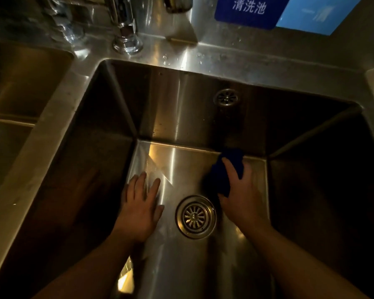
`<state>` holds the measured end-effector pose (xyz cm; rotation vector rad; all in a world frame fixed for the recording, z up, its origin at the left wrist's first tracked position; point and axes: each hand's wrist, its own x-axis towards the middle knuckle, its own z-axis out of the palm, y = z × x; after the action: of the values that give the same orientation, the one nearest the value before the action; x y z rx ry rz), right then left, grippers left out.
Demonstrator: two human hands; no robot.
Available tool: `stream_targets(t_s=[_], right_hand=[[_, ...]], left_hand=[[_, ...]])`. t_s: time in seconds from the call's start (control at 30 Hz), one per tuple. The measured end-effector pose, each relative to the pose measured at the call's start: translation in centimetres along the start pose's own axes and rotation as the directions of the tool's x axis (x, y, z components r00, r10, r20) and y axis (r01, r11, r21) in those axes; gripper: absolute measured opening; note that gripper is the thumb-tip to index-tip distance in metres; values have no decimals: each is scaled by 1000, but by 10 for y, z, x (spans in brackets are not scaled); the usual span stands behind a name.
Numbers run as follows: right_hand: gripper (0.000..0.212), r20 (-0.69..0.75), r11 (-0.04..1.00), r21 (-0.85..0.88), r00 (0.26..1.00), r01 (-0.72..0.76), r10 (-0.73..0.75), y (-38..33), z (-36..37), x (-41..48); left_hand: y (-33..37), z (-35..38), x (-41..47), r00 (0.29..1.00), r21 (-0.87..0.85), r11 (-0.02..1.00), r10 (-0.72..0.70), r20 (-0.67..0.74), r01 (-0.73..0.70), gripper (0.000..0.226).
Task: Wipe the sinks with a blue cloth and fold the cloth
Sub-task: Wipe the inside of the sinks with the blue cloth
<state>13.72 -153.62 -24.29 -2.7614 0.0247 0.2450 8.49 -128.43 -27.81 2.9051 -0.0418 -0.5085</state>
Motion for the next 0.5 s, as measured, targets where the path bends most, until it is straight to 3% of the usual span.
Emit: stream_targets(t_s=[0.1, 0.2, 0.33, 0.5], right_hand=[[101, 134, 974, -225, 988, -40, 71, 39, 13, -36], [94, 249, 921, -388, 966, 35, 68, 76, 27, -58], [75, 310, 933, -348, 950, 94, 20, 100, 42, -58], [73, 212, 943, -328, 977, 52, 20, 91, 65, -47]], left_hand=[[-2, 17, 9, 999, -16, 1000, 26, -20, -27, 86], [-7, 33, 16, 998, -1, 999, 33, -54, -33, 77], [-13, 49, 15, 996, -12, 999, 51, -66, -52, 68], [-16, 58, 11, 993, -73, 997, 15, -119, -24, 65]])
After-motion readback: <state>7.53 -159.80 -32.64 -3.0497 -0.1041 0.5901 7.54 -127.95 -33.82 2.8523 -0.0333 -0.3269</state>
